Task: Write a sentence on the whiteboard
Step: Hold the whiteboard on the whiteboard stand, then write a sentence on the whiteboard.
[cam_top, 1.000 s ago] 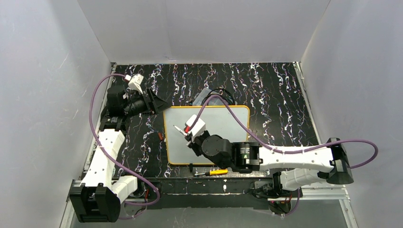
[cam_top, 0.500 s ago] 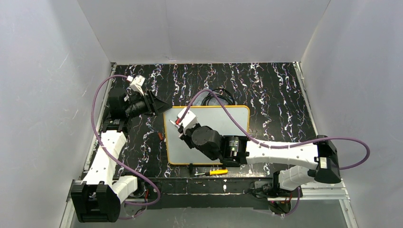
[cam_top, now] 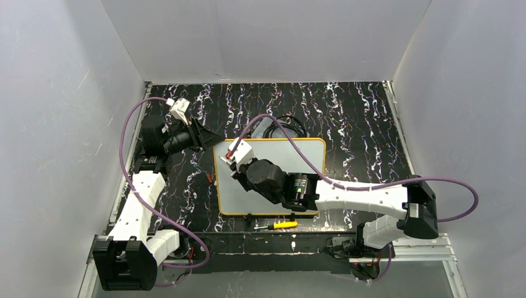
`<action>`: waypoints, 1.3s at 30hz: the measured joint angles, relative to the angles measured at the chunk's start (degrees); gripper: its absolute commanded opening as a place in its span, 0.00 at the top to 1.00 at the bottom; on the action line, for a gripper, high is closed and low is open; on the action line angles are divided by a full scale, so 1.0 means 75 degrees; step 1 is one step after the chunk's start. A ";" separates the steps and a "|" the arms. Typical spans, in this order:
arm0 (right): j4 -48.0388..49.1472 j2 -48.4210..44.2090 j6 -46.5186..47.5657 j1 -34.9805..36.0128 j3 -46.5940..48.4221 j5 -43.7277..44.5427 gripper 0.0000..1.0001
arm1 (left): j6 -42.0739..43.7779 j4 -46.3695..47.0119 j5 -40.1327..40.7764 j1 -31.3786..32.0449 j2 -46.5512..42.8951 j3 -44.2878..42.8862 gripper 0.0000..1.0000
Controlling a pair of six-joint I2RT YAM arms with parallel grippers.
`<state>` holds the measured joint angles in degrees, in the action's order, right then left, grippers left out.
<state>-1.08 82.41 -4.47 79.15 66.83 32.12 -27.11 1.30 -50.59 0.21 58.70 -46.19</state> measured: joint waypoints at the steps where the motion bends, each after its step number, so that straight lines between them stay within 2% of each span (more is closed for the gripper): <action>1: 0.0000 0.0038 -0.0003 -0.0009 0.0012 -0.0015 0.99 | 0.0000 0.0000 -0.0012 0.0000 0.0000 0.0000 0.65; 39: -0.0297 0.0434 -0.0239 -0.0213 0.0423 0.0064 0.99 | 0.0067 0.0245 -0.0201 -0.0026 0.0006 0.0096 0.78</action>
<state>-3.31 85.67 -6.26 77.56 70.00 32.60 -26.61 3.14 -52.10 0.01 58.74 -45.47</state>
